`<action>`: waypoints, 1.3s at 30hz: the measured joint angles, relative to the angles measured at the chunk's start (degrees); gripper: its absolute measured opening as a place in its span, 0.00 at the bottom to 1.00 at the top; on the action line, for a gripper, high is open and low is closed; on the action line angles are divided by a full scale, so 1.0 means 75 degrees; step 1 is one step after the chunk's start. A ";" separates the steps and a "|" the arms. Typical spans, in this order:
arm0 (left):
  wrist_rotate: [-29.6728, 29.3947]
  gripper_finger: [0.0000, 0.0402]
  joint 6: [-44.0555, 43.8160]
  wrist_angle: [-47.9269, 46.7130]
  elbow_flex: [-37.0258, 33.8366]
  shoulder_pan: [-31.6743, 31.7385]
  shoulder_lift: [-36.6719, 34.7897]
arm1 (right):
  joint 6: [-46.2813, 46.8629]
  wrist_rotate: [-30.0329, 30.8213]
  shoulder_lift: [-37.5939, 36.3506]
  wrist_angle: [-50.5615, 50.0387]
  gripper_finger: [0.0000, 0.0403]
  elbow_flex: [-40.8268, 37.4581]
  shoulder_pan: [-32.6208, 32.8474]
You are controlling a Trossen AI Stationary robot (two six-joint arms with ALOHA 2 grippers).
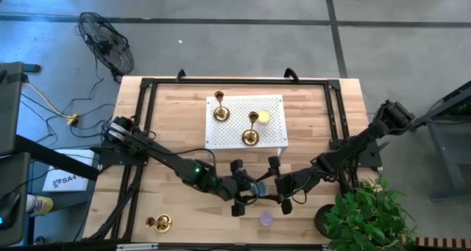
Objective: Pick & Place candle stick holders
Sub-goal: Put the blue scented candle on the shelf
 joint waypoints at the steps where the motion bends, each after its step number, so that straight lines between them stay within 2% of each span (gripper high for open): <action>1: -0.0006 0.56 0.0008 0.0002 0.0000 0.0000 0.0000 | 0.0033 0.0071 0.0000 0.0040 0.61 -0.0006 0.0006; 5: -0.0147 0.56 0.0007 -0.0017 0.0000 0.0007 0.0000 | 0.0532 0.0641 0.0000 0.0143 0.66 -0.0013 0.0079; 9: -0.0166 0.56 0.0004 -0.0030 0.0000 0.0017 0.0000 | 0.0988 0.0762 -0.0029 0.0093 0.69 -0.0014 0.0055; 17: -0.0053 0.56 -0.0020 -0.0027 0.0023 0.0014 0.0000 | -0.0252 0.1238 -0.0047 0.0311 0.72 -0.0012 0.0490; 21: -0.0060 0.56 -0.0031 -0.0116 0.0023 0.0011 0.0000 | -0.0436 0.1789 -0.0257 0.0309 0.72 -0.0012 0.0701; 31: -0.0075 0.56 -0.0171 -0.0337 0.0012 -0.0055 -0.0042 | -0.0618 0.2473 -0.0889 0.0026 0.72 0.0000 0.1260; 35: -0.0297 0.56 -0.0171 -0.0434 0.0012 -0.0205 -0.0195 | -0.0653 0.2904 -0.0968 -0.0098 0.72 0.0000 0.1480; 39: -0.1109 0.56 -0.0168 -0.0934 0.0012 -0.0434 -0.0514 | -0.0958 0.3517 -0.0968 -0.0144 0.72 0.0000 0.1735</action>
